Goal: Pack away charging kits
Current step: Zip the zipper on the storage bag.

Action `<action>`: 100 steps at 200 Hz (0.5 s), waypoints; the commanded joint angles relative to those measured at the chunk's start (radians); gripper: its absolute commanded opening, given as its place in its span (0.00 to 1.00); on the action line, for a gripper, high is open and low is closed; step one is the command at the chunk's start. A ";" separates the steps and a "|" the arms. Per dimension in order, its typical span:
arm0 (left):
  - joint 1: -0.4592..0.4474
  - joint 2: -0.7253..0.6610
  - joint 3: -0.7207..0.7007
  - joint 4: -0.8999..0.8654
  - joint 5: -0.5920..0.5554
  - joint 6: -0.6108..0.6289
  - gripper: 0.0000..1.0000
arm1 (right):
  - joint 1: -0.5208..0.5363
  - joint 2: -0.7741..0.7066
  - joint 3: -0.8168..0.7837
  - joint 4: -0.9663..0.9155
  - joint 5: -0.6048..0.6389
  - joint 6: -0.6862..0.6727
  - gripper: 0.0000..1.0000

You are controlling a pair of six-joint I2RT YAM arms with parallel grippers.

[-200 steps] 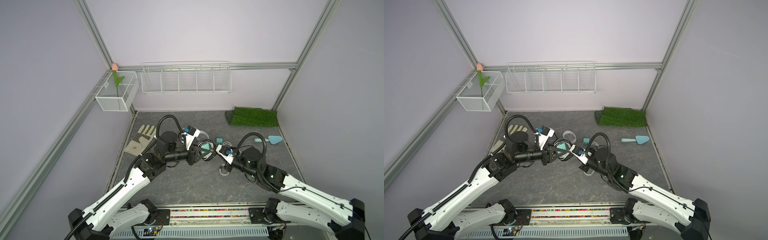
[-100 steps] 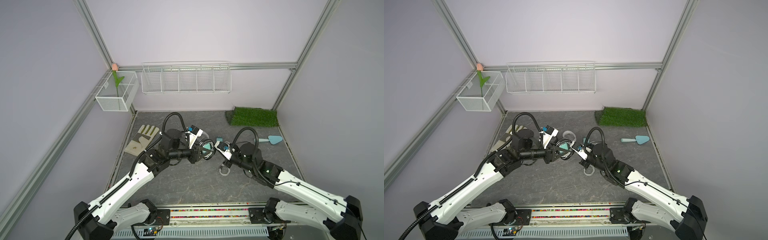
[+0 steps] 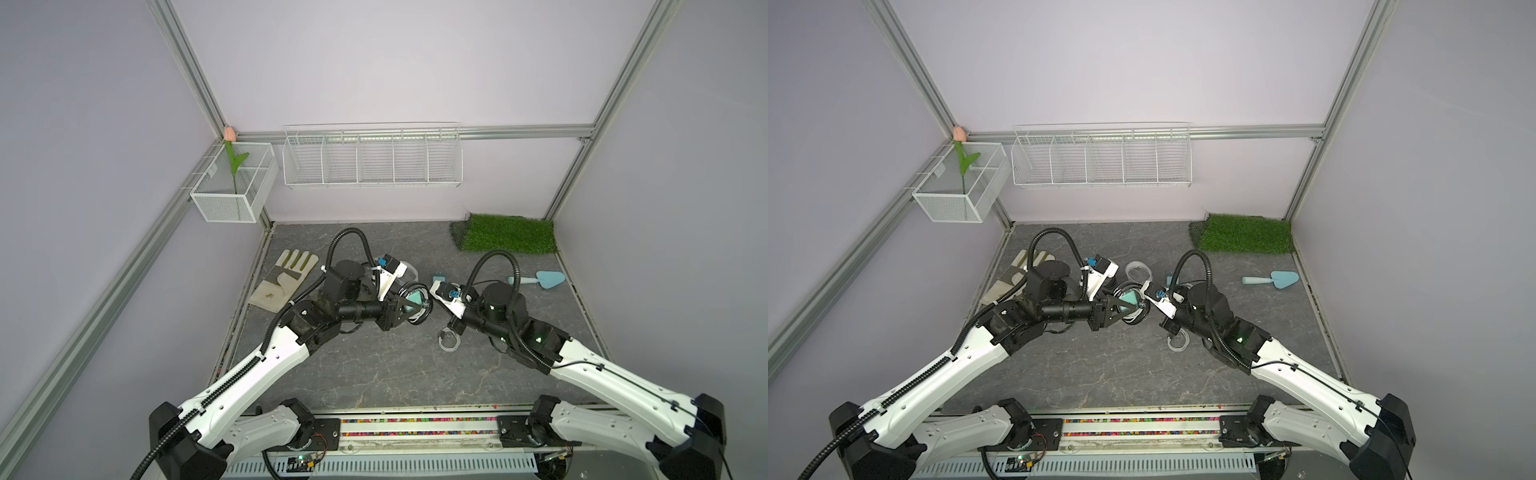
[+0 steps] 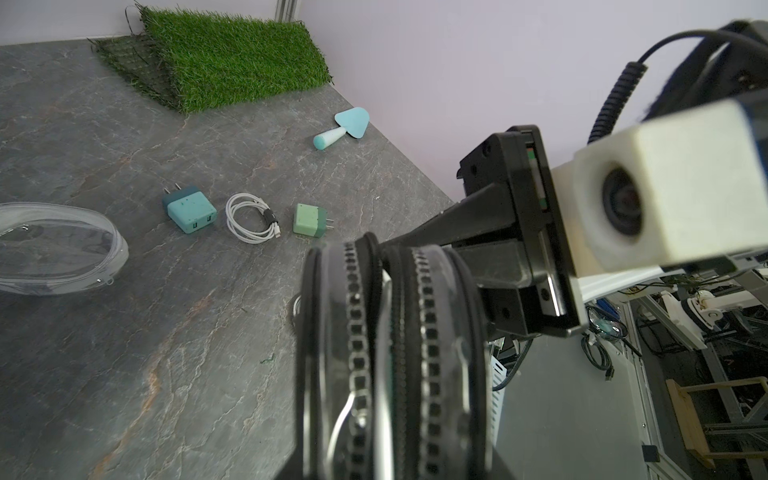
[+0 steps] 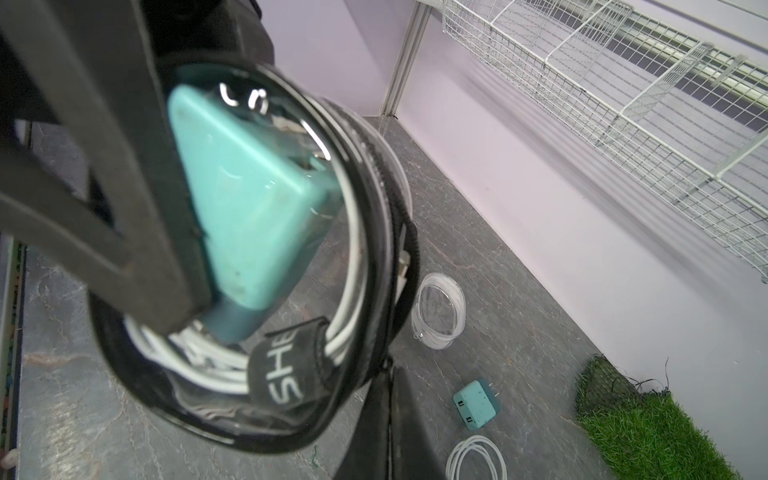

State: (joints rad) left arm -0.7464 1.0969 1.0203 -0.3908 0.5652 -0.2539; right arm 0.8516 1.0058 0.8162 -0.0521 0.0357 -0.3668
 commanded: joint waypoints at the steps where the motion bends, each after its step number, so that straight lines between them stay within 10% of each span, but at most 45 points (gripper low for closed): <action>1: -0.010 0.008 -0.010 -0.043 0.055 0.001 0.00 | -0.012 -0.040 0.016 0.044 0.017 -0.001 0.06; 100: -0.083 0.091 0.034 -0.106 0.024 0.047 0.00 | -0.037 0.006 0.151 -0.011 0.056 -0.054 0.06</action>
State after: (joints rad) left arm -0.8047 1.1835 1.0389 -0.4007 0.5461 -0.2405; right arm 0.8375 1.0180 0.8848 -0.1398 0.0738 -0.3988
